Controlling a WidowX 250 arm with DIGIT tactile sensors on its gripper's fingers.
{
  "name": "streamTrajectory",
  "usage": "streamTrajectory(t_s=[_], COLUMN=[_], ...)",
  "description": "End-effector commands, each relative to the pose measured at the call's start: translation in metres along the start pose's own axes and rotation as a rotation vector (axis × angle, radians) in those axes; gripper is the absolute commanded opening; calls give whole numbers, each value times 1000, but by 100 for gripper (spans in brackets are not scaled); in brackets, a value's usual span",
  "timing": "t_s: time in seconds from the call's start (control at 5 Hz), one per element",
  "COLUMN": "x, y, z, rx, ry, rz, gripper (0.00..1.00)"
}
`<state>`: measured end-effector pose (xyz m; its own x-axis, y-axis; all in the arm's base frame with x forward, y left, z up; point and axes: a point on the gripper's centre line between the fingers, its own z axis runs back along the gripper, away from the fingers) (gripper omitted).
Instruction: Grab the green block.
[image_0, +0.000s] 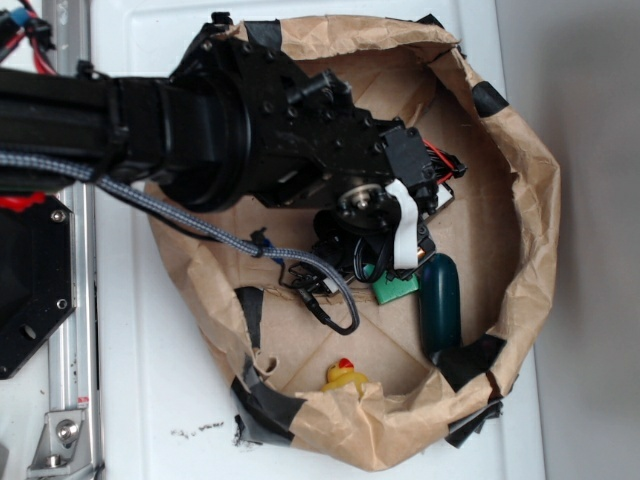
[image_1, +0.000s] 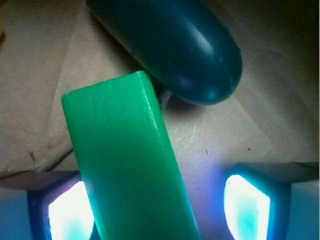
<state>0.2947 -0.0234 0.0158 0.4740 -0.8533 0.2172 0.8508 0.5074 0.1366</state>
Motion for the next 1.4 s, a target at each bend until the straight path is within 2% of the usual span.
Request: streamTrajectory(t_s=[0.0,0.2,0.4,0.6,0.8,1.0,1.2], x=[17,7,-5,-18,-29,-28,-27], y=[-19,6,44,44,29,4,-3], z=[1,7,30,66,75,84,83], rx=[-8,-9,7,-6,-99,-91,-93], ry=[10,79,189,207,150,123,123], rz=[21,155,393,648,922,883,900], gripper=[0,0,0,0,0,0,0])
